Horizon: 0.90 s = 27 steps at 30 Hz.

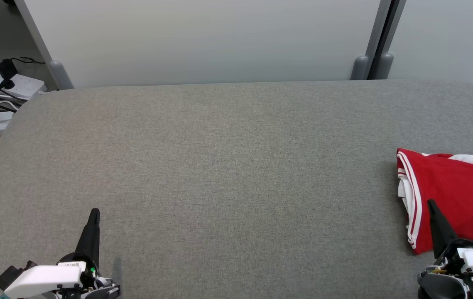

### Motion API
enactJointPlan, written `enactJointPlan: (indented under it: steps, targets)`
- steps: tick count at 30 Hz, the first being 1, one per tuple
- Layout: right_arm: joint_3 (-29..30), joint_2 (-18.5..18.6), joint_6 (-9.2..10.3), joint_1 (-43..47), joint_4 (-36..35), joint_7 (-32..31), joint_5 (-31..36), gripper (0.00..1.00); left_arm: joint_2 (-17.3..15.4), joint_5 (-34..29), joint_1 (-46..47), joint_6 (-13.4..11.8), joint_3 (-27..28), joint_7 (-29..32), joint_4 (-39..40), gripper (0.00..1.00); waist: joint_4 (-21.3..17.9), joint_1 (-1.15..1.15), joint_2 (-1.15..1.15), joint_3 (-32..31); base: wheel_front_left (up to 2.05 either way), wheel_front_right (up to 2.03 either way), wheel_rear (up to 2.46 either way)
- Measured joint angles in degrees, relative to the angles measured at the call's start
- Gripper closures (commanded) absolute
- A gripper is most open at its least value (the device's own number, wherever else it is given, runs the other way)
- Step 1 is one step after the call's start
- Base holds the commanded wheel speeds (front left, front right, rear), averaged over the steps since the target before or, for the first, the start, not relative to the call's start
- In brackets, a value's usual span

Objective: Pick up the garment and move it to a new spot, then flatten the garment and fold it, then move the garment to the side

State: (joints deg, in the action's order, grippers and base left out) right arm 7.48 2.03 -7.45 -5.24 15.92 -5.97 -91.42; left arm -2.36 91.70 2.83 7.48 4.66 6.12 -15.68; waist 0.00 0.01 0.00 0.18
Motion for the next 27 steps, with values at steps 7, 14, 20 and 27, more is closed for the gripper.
enactJointPlan:
  steps: [7, 14, 20, 27]
  targets:
    - [0.07, 0.01, 0.05, 0.02, -0.02, 0.00, -0.09, 1.00, 0.01, 0.20, 0.01, 0.00, 0.01, 0.21, 0.04, 1.00, 0.00, 0.00, 0.00, 0.00, 0.00, 0.00, 0.00]
    - [0.08, 0.01, 0.05, 0.02, -0.03, 0.00, -0.09, 1.00, 0.01, 0.20, 0.01, 0.00, 0.01, 0.23, 0.04, 1.00, 0.00, -0.01, 0.00, 0.00, 0.00, 0.00, 0.00]
    - [0.08, 0.01, 0.05, 0.02, -0.03, 0.00, -0.09, 1.00, 0.01, 0.20, 0.01, 0.00, 0.01, 0.23, 0.04, 1.00, 0.00, -0.01, 0.00, 0.00, 0.00, 0.00, 0.00]
    - [0.08, 0.01, 0.05, 0.03, -0.04, 0.00, -0.09, 1.00, 0.01, 0.20, 0.01, 0.00, 0.01, 0.23, 0.05, 1.00, 0.00, -0.01, 0.00, 0.00, 0.00, 0.00, 0.00]
